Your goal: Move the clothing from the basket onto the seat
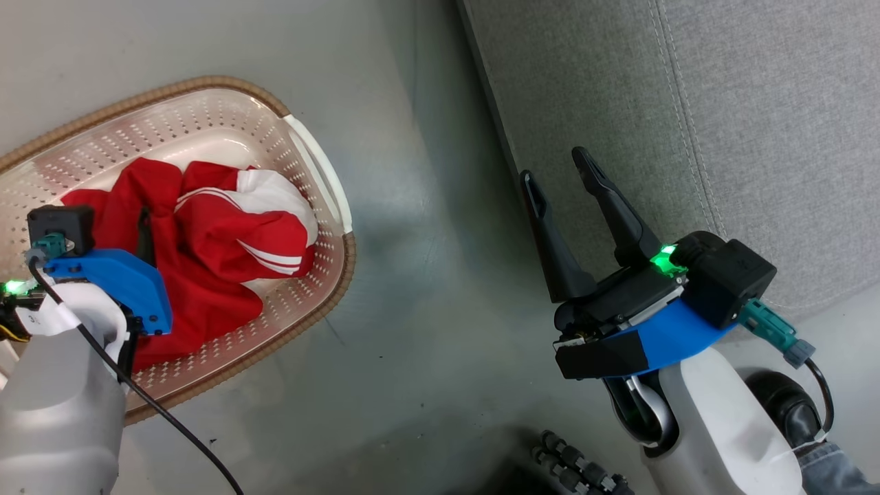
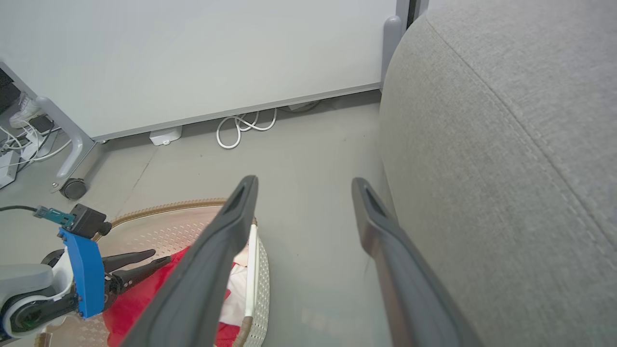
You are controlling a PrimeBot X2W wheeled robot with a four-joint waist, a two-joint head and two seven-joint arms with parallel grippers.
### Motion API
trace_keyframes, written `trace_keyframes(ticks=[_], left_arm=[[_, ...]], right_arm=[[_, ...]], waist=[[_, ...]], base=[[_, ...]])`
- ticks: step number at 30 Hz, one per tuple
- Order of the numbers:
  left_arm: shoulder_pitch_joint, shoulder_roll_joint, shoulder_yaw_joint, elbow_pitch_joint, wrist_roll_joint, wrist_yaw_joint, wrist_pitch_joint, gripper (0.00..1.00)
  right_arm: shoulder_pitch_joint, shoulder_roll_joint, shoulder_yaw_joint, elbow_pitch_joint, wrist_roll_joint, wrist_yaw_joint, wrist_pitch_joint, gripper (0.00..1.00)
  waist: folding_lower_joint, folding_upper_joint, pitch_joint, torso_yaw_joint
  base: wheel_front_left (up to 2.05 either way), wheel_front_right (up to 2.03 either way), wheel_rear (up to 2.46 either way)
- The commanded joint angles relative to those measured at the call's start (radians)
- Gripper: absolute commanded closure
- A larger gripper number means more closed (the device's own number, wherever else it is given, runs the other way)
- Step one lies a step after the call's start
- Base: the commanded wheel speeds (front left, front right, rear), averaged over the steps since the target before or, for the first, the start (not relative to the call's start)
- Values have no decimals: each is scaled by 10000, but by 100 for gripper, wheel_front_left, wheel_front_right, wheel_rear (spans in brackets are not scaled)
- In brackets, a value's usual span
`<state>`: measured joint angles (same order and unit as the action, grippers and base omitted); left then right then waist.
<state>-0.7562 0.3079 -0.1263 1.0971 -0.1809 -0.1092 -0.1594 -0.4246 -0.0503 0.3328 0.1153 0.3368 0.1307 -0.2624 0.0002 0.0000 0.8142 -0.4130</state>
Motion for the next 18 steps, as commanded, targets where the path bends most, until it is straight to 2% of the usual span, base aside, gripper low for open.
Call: trace_keyframes(ticks=[1, 12, 18], left_arm=[[-151, 69, -16, 20, -19, 5, 17, 0], [-524, 69, 109, 816, -351, 405, 1048, 0], [-618, -56, 151, 1165, -577, 472, 1706, 0]], right_arm=[[-157, 0, 10, -50, 13, 1, -36, 0], [-257, 0, 131, -144, 195, 1, -37, 0], [-307, 0, 147, -170, 257, 1, -37, 0]], waist=[[-2, 0, 57, -47], [-2, 0, 368, -188], [-2, 0, 365, -201]], base=[[0, 0, 0], [0, 0, 0], [0, 0, 0]])
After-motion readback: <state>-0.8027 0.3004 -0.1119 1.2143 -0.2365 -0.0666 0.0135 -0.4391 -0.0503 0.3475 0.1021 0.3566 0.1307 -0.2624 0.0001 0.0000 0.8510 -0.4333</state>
